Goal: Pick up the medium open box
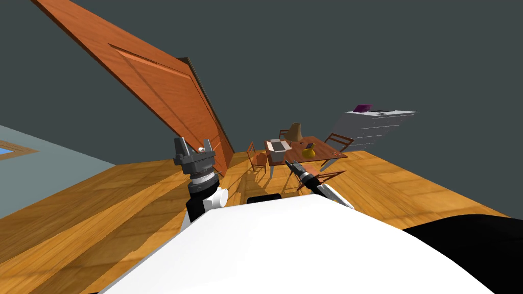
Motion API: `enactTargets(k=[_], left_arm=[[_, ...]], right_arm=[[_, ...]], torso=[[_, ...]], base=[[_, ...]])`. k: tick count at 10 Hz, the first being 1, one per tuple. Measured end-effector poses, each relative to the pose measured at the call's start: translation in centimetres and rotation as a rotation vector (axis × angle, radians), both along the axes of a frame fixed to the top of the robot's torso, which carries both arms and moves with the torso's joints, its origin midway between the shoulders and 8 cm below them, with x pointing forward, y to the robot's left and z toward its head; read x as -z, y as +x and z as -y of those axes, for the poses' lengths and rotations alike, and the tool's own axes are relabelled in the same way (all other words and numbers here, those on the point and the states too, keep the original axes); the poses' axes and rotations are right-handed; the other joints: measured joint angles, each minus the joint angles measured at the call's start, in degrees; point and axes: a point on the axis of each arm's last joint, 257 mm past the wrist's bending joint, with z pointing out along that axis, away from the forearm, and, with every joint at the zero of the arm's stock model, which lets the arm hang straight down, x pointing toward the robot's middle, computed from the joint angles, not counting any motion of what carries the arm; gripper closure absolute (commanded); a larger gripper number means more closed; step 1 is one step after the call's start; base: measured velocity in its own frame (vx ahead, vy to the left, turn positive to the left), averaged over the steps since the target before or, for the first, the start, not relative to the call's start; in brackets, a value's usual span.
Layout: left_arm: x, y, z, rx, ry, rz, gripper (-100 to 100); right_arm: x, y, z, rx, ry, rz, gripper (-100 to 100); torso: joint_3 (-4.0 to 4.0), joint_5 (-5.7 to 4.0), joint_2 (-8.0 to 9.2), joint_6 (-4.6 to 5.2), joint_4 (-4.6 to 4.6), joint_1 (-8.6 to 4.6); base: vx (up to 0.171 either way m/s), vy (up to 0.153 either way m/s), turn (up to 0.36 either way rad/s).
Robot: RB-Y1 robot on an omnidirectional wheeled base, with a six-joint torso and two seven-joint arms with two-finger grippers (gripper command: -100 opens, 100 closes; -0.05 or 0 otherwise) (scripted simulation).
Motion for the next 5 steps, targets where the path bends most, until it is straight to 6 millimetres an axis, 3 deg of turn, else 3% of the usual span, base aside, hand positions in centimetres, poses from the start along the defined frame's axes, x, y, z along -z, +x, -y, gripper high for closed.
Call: enactTargets(k=[3,5], left_arm=[[0.0,0.0,0.0,0.000,0.000,0.000,0],[0.0,0.0,0.0,0.000,0.000,0.000,0]], right_arm=[[4.2,-0.9,3.5,0.017,-0.188,-0.084,-100],[6.8,-0.4,6.5,0.021,-0.364,-0.140,-100]], torso=[[-0.01,-0.05,-0.03,0.01,-0.01,-0.23],[-0.04,-0.03,-0.06,0.00,-0.01,-0.16]], base=[[0.012,0.096,0.075],[0.020,0.123,0.111]])
